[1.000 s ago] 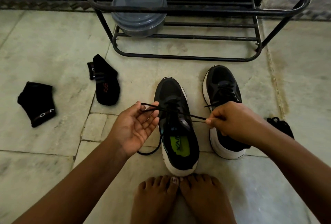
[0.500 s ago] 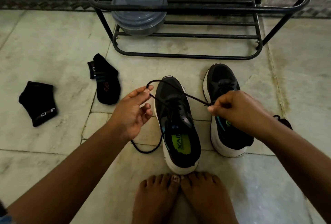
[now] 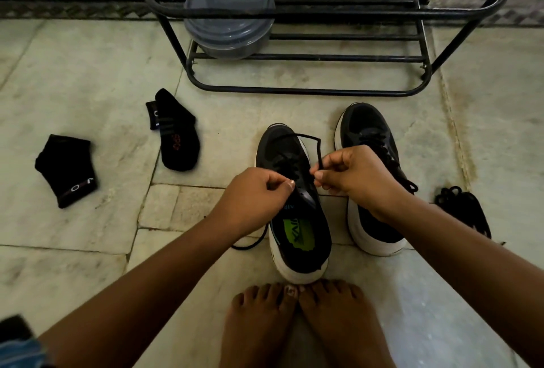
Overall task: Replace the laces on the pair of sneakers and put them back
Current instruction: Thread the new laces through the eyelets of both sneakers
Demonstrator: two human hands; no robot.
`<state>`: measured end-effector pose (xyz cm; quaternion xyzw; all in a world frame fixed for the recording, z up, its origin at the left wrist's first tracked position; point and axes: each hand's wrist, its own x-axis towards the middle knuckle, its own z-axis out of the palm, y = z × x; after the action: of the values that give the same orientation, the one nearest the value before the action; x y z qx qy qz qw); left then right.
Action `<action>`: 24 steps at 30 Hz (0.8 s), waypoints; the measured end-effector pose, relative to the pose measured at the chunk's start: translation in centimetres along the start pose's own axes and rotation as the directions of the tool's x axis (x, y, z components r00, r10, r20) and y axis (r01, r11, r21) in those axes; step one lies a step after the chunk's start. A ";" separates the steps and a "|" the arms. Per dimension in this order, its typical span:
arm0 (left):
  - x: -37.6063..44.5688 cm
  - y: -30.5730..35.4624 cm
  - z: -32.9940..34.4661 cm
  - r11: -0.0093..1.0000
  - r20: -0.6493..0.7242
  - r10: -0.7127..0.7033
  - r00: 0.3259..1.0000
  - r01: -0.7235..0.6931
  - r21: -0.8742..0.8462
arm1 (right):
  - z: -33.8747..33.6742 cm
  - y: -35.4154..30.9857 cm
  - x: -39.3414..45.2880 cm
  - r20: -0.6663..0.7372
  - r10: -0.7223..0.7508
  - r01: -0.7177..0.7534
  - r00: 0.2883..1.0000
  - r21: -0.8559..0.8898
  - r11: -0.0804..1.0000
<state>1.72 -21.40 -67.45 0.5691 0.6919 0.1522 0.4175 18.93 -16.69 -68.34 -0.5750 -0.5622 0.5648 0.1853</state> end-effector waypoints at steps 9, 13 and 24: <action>0.7 1.1 0.4 0.844 0.039 0.088 0.995 -0.096 0.527 | 0.6 0.3 1.0 0.015 -0.034 0.036 0.999 -0.156 0.987; 0.7 1.2 0.3 0.855 -0.006 0.081 0.997 -0.066 0.515 | 0.7 0.1 1.2 0.044 -0.082 0.090 0.996 -0.228 0.969; 1.2 0.2 2.8 0.984 -0.004 -0.174 0.985 0.174 0.044 | 0.9 0.4 1.4 0.077 -0.150 0.169 0.986 -0.394 0.903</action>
<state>3.97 -20.99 -69.53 0.5155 0.7421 0.0999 0.4166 17.95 -15.96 -69.53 -0.5400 -0.7147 0.4338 0.0971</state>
